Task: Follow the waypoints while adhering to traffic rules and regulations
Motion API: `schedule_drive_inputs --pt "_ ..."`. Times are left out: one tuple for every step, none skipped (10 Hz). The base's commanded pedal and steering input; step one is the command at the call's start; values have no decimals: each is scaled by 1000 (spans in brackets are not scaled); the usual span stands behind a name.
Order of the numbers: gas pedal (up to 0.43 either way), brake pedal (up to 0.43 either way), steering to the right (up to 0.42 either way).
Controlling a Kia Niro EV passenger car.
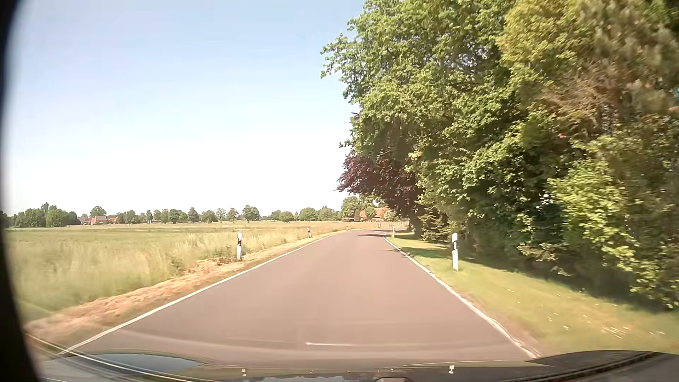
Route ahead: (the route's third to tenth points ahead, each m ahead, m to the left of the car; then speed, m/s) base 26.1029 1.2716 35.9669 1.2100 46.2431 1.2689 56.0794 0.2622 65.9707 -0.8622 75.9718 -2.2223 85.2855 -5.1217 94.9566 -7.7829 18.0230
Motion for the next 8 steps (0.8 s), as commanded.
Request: schedule_drive_inputs --pt "138 0 -1" --pt "150 0 -1" --pt "157 0 -1" --pt "169 0 -1" --pt "177 0 -1" --pt "177 0 -1" --pt "177 0 1" --pt "177 0 2"
